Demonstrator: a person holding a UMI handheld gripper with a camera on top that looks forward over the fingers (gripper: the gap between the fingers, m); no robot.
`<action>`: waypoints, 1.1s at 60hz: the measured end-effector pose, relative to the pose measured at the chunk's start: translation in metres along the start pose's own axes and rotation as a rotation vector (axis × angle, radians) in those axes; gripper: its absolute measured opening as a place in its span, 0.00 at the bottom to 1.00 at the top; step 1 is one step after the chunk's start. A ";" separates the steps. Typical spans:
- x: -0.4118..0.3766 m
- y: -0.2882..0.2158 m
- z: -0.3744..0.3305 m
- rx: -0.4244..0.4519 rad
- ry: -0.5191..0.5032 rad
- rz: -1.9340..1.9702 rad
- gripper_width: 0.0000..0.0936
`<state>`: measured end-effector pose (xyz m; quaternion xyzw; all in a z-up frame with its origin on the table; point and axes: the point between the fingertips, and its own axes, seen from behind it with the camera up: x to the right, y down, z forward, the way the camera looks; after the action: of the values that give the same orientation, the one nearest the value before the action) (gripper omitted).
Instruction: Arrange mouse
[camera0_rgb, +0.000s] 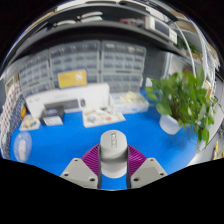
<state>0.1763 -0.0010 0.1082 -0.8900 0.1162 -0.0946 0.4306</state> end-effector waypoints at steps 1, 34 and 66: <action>-0.011 -0.010 -0.005 0.018 -0.004 0.004 0.36; -0.450 -0.012 -0.024 0.028 -0.328 -0.161 0.36; -0.492 0.093 0.023 -0.125 -0.298 -0.222 0.51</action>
<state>-0.2990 0.1018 -0.0128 -0.9266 -0.0418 -0.0014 0.3738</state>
